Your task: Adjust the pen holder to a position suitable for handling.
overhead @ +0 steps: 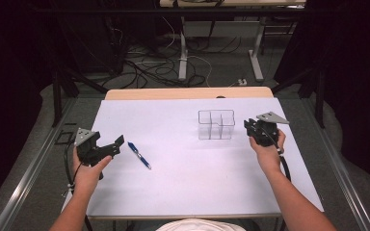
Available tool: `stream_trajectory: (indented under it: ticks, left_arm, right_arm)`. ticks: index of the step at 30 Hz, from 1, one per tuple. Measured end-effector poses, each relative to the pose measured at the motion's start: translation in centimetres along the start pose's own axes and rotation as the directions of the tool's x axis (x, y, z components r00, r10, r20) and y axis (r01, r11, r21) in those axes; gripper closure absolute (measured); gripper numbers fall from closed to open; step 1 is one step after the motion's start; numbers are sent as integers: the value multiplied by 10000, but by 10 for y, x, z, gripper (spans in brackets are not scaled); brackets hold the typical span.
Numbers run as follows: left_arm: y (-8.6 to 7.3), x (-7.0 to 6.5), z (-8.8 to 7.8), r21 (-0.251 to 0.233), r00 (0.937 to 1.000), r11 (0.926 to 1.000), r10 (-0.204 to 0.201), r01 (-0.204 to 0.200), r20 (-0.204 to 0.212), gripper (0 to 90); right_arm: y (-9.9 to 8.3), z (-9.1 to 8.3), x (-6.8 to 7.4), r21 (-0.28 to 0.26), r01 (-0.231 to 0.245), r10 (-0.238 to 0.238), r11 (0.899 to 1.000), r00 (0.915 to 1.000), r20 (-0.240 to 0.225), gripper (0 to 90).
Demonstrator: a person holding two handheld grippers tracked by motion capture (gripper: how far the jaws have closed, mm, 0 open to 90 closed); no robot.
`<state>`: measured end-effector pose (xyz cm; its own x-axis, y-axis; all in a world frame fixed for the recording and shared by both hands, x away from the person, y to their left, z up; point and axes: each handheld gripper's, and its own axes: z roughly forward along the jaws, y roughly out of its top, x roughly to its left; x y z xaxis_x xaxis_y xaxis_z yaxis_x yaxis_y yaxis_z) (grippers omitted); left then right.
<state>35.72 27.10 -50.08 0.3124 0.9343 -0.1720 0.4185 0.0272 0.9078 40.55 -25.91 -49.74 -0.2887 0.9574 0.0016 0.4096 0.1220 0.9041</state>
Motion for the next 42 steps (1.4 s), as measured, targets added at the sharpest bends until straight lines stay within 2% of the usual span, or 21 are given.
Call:
stream_trajectory:
  ticks: [7, 14, 17, 19, 20, 21, 36, 42]
  left_arm:
    - [-1, 0, 1, 15, 10000, 10000, 40, -40, -19, 15]
    - [-1, 1, 2, 85, 10000, 10000, 40, -39, -67, 19]
    - [-2, 1, 2, 116, 10000, 9999, 41, -40, -75, 20]
    - [-2, 2, 2, 123, 10000, 9999, 37, -36, -87, 21]
    - [-2, 2, 2, 151, 10000, 9999, 43, -41, -90, 21]
    - [-2, 2, 2, 161, 10000, 9999, 28, -26, -83, 22]
    - [-3, 3, 3, 219, 9999, 9998, -24, 26, -112, 25]
    - [-3, 2, 3, 195, 9999, 9998, -10, 12, -120, 25]
  right_arm:
    - [3, 24, 4, 223, 197, -193, 9996, 9996, -192, 894]
    - [7, 38, 3, 300, 24, -15, 9995, 9996, -295, 900]
    - [3, 48, 3, 458, 9, 4, 9989, 9996, -292, 900]
    - [1, 52, 2, 524, -173, 188, 9985, 9994, -282, 900]
    - [1, 52, 2, 524, -173, 188, 9985, 9994, -282, 900]
    - [0, 55, 2, 568, -490, 513, 9972, 9979, -396, 900]
    - [-4, 60, 8, 538, -430, 460, 9976, 9974, -551, 900]
    - [-5, 62, 16, 481, -400, 433, 9980, 9966, -699, 900]
